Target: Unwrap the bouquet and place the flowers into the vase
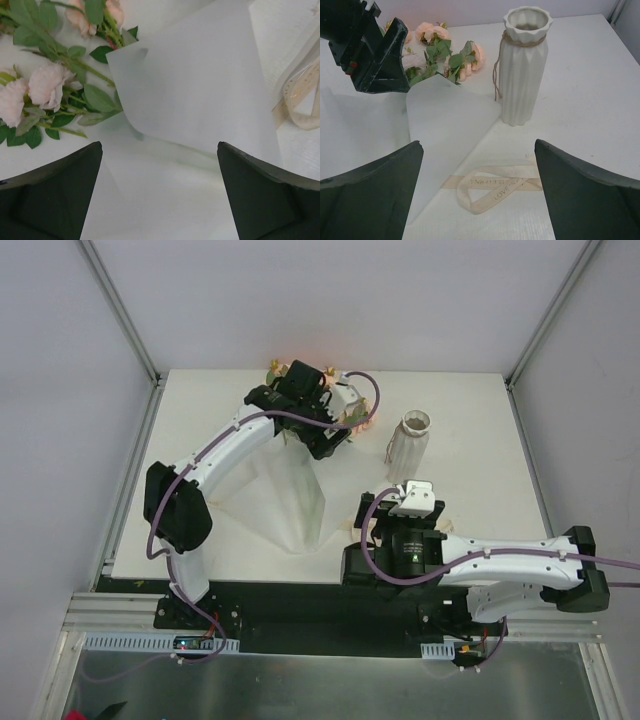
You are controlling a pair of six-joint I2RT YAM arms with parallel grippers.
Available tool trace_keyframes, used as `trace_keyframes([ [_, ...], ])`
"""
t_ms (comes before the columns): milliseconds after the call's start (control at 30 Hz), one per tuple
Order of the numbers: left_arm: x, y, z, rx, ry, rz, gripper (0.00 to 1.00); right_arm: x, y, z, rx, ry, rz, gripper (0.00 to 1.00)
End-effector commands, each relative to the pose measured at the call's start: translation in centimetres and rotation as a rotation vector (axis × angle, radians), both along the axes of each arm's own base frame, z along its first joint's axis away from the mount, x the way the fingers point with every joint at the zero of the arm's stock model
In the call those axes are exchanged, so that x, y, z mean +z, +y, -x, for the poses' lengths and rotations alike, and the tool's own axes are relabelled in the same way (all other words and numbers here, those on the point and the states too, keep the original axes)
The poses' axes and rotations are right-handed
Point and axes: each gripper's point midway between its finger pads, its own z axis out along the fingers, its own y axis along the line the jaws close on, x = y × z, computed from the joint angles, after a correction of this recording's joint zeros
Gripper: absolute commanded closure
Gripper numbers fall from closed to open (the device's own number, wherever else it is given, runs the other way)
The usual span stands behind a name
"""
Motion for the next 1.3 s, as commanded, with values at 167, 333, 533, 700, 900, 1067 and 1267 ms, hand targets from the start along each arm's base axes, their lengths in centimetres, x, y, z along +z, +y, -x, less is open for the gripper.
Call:
trace_keyframes([
  [167, -2.4, 0.8, -2.3, 0.061, 0.006, -0.082, 0.01, 1.1, -6.2, -0.5, -0.019, -0.05, 0.257, 0.03],
  [333, -5.5, 3.9, -4.3, 0.161, 0.155, -0.017, 0.01, 0.5, -6.7, -0.4, -0.024, -0.034, 0.251, 0.03],
  [533, -8.0, 7.5, -6.3, 0.242, 0.232, 0.011, 0.01, 0.4, -6.9, -0.4, -0.027, -0.036, 0.251, 0.03],
  [700, -10.1, 7.6, -5.7, 0.209, 0.292, 0.02, 0.01, 0.7, -6.9, -0.5, -0.03, -0.036, 0.24, 0.03],
  [900, -11.5, 7.4, -4.6, 0.158, 0.375, 0.058, 0.03, 1.1, -7.1, -0.4, -0.03, -0.031, 0.228, 0.03],
  [1067, -12.3, 8.4, -5.1, 0.186, 0.4, 0.064, 0.04, 1.6, -7.0, -0.4, -0.029, -0.032, 0.219, 0.03],
  [1267, -12.0, 8.7, -5.1, 0.18, 0.412, 0.101, 0.05, 2.4, -7.0, -0.5, -0.028, -0.038, 0.205, 0.03],
])
